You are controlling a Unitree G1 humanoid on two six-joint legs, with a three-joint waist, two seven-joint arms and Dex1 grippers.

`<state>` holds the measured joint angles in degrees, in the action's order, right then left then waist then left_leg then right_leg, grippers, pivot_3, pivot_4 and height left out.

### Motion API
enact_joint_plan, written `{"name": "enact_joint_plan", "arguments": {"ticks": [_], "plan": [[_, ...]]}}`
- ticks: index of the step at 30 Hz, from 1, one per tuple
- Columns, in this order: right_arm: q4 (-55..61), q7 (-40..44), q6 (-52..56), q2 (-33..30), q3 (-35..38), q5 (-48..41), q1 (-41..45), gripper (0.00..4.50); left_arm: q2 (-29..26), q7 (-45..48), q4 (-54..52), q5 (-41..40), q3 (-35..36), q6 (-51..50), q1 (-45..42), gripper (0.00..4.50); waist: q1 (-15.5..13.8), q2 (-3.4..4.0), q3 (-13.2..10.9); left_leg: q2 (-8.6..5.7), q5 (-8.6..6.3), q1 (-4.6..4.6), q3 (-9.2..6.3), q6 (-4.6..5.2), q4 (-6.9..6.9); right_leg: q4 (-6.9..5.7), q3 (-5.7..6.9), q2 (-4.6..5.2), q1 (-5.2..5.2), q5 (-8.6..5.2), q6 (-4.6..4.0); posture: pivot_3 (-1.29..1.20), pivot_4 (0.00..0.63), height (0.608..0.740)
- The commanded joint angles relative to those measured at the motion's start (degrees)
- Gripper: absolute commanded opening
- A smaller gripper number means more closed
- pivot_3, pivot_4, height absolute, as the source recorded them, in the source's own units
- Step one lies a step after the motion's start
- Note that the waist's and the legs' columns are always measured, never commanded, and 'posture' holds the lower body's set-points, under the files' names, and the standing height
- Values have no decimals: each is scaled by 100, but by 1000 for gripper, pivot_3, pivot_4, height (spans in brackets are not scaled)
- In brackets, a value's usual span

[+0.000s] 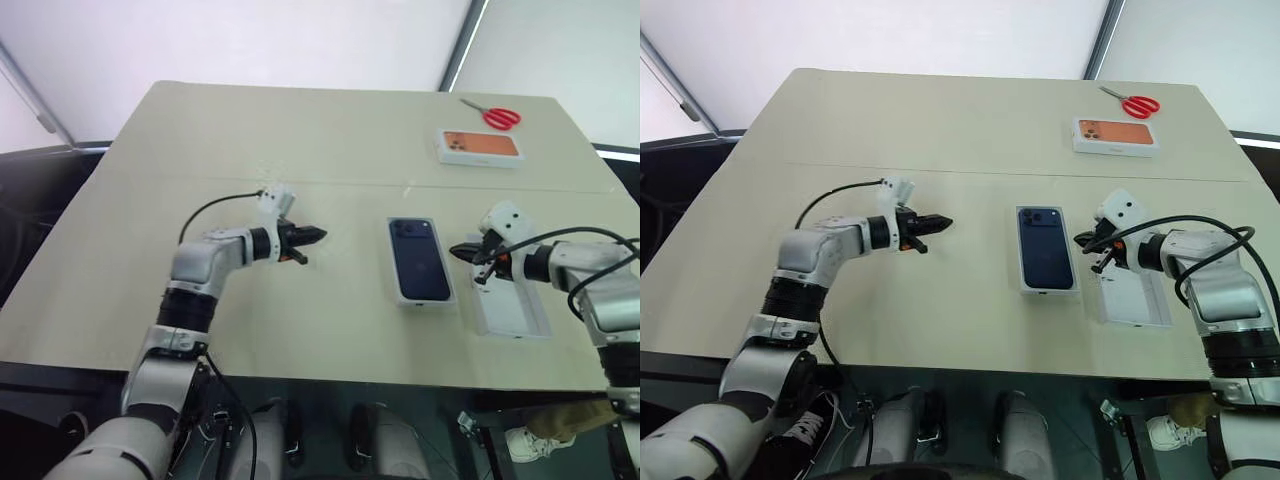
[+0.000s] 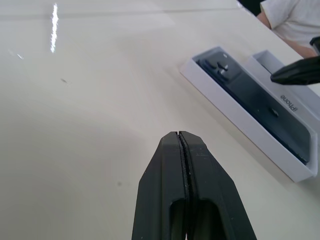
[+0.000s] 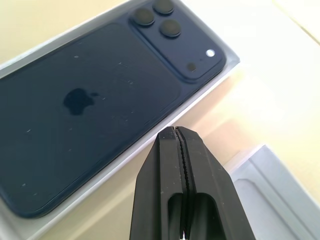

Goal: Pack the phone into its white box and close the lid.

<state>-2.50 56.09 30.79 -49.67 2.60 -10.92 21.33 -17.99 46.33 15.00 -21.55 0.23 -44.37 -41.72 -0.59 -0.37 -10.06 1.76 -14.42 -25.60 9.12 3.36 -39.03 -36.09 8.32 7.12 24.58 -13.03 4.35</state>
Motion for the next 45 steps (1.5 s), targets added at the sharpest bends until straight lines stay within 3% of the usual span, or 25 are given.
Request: {"name": "enact_joint_plan", "arguments": {"ticks": [1,8,20,28,33,36,43,45], "plan": [[446,209,75,-266,92,-124,-152,0,-182,80,-362,-226,245,21,80,54,0,2,-1,0,0,0,0,0,0,0,0,0,0,0,0,0,150,738],[225,126,-407,-517,-146,348,-348,0,-436,195,-863,-441,293,88,356,54,0,2,-1,-1,1,1,0,1,-1,0,0,-1,-2,0,0,0,150,738],[165,270,-618,-836,-66,443,-725,0,-1129,978,-1577,-1011,355,83,728,54,-19,2,-1,-2,-3,3,0,-7,-1,2,0,-1,-6,-3,1,0,150,738],[49,215,-747,-908,13,449,-789,0,-1416,1149,-1614,-945,250,304,923,54,-7,3,-1,-1,-3,5,0,-7,-1,2,-1,-2,-6,-3,0,0,150,738],[364,154,66,-595,414,-298,-470,0,-1633,1225,-1639,-928,224,371,1091,54,-6,5,-2,-1,-3,4,0,-7,-1,2,-1,-1,-4,-4,-1,0,150,738],[495,232,607,-632,589,-654,-326,847,-1749,1366,-1556,-995,268,357,1093,881,-2,14,-8,-1,-3,3,0,-7,-1,1,-2,-1,-2,-4,-2,0,150,738],[802,-322,2024,-851,522,-687,58,4471,-1896,1631,-1357,-801,137,807,1090,4489,-11,19,-11,-2,-4,1,0,-8,0,2,-3,3,2,-14,-20,0,150,738],[980,-450,2658,-875,603,-845,88,4471,-1918,1780,-1342,-828,117,865,1101,4489,-6,19,-11,-1,-4,-1,0,-8,1,2,-3,3,4,-14,-20,0,150,738]]}}
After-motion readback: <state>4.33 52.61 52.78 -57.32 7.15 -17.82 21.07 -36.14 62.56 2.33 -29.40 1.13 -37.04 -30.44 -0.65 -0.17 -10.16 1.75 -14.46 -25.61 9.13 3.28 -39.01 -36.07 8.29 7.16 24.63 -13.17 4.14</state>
